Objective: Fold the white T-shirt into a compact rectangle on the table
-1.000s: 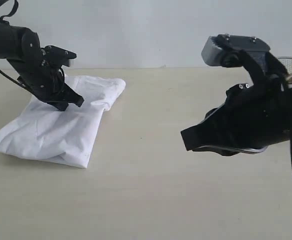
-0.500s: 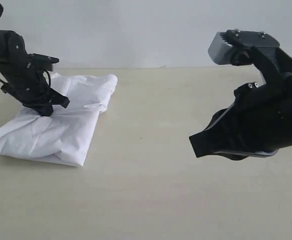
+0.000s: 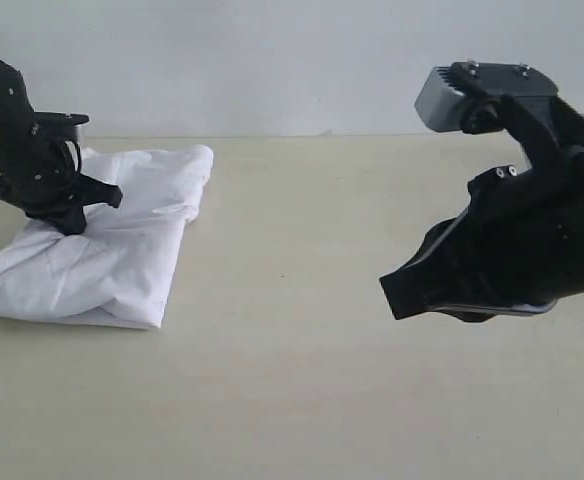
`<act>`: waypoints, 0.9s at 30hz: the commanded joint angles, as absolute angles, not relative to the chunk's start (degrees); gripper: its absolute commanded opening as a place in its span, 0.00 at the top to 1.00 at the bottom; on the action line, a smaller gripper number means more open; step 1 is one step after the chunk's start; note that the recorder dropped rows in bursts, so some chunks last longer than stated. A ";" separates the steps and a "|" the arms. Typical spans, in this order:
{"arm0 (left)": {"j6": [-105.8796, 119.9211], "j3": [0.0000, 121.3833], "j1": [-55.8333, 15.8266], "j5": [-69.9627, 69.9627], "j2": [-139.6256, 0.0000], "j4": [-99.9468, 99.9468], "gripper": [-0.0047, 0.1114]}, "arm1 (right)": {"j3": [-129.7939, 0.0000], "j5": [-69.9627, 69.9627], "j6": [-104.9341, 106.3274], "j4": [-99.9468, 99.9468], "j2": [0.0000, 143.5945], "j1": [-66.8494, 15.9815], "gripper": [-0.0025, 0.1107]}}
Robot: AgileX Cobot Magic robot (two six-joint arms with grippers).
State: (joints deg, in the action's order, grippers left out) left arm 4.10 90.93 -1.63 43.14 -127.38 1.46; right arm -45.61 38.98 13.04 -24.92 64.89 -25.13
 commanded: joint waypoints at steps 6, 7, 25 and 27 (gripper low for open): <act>18.05 91.02 -1.43 53.87 -119.22 22.82 0.92 | -45.28 38.82 14.01 -24.90 64.46 -25.28 0.92; 19.66 91.02 -1.73 55.83 -118.41 23.54 0.92 | -45.28 38.82 14.01 -24.90 64.46 -25.28 0.92; 15.37 86.33 -8.55 55.46 -125.75 16.82 0.92 | -45.28 39.07 14.26 -25.13 64.46 -25.28 0.92; 15.37 86.33 -8.55 56.28 -125.15 18.19 0.92 | -45.28 38.70 14.52 -25.13 64.46 -25.28 0.92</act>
State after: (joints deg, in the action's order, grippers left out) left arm 16.19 86.56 -8.56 55.75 -125.37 17.93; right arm -45.61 39.11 13.52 -25.03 64.89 -25.13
